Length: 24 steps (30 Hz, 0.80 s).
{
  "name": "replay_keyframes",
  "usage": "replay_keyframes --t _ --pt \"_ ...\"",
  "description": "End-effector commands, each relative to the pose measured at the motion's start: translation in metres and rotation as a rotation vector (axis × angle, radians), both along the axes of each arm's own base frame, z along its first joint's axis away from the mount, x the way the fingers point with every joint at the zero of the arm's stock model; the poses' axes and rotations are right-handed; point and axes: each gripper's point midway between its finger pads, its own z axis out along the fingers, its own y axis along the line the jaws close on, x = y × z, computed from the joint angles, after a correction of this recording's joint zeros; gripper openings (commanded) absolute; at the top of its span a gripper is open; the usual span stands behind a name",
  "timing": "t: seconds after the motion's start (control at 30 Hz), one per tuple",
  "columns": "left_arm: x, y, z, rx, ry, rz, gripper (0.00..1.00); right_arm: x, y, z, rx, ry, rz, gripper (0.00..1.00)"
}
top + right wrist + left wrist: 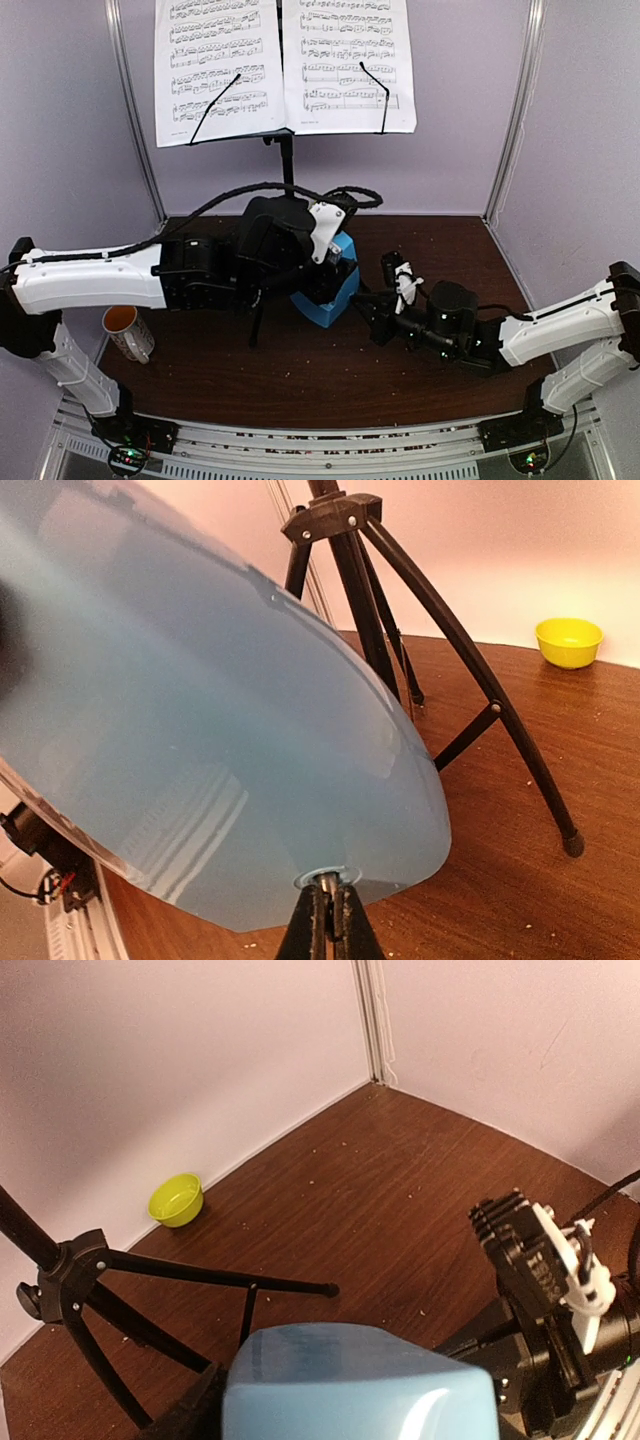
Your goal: Set up the instrument practice props
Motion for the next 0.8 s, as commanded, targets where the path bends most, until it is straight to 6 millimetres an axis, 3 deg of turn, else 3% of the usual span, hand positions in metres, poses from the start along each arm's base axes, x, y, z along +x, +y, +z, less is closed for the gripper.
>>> replay_keyframes --t 0.0,0.3,0.57,0.77 --pt "0.001 0.007 0.061 -0.205 -0.124 0.001 0.14 0.003 -0.01 0.037 0.254 0.1 0.025 0.0" --pt "-0.001 0.002 0.057 -0.239 -0.16 -0.029 0.14 0.004 -0.022 0.044 0.519 0.281 0.131 0.0" --pt "0.007 -0.006 0.039 -0.238 -0.122 -0.005 0.14 -0.007 -0.011 0.04 0.496 0.322 0.226 0.0" --pt "0.014 -0.007 0.036 -0.273 -0.123 0.01 0.14 -0.012 -0.017 0.035 0.565 0.365 0.249 0.0"
